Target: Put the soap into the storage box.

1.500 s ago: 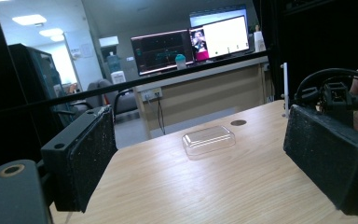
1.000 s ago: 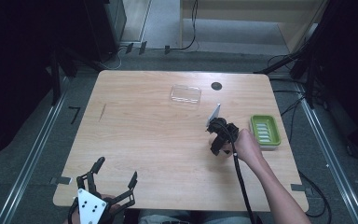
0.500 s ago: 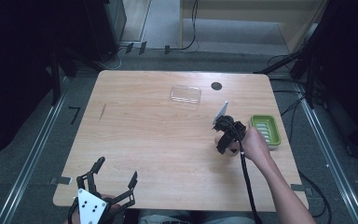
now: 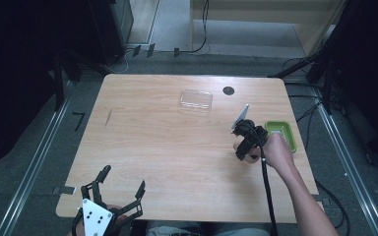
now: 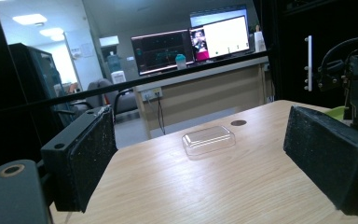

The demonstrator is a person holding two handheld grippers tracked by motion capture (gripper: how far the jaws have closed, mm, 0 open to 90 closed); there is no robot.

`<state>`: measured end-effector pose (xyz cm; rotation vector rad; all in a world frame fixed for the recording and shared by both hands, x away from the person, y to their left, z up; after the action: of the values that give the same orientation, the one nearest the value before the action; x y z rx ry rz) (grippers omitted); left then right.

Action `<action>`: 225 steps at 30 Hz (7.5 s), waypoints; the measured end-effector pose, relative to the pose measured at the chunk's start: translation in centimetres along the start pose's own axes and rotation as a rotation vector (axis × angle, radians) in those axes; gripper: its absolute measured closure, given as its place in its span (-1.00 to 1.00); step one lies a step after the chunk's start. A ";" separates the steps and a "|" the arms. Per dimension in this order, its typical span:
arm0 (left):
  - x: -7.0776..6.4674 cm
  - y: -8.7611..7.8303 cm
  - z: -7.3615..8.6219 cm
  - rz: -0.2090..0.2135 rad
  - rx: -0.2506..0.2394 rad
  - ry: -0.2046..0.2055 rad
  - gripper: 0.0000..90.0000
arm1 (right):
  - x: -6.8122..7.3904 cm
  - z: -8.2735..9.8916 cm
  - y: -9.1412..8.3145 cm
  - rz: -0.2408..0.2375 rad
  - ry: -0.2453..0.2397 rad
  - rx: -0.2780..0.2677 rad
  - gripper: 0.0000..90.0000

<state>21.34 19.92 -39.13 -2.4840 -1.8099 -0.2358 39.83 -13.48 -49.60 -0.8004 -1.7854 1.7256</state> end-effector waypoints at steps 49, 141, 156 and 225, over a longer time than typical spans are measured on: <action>-0.1 0.0 0.0 0.000 0.000 0.004 -0.78 | -5.7 3.9 -1.5 0.010 0.141 -0.009 -0.26; -0.2 0.1 0.0 0.006 0.004 0.008 -0.78 | -14.2 3.3 1.8 -0.009 0.543 -0.076 -0.26; -0.2 0.1 0.0 0.006 0.004 0.008 -0.78 | -14.8 3.5 2.7 0.000 0.575 -0.063 -0.26; -0.3 0.3 0.0 0.012 0.002 0.006 -0.78 | -9.9 2.7 -0.1 -0.001 0.389 -0.111 -0.74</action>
<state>21.59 19.56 -39.19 -2.4896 -1.7910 -0.2412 44.63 -22.52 -49.30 -1.0968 -1.6196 1.3633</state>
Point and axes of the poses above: each handheld gripper's, and its own axes: y roughly forward along the jaws, z roughly out of its underside, x roughly to its left, the point moved 8 cm from there along y, roughly forward along the jaws, and after that the axes turned 4 degrees about -y, right-handed, at the moved point
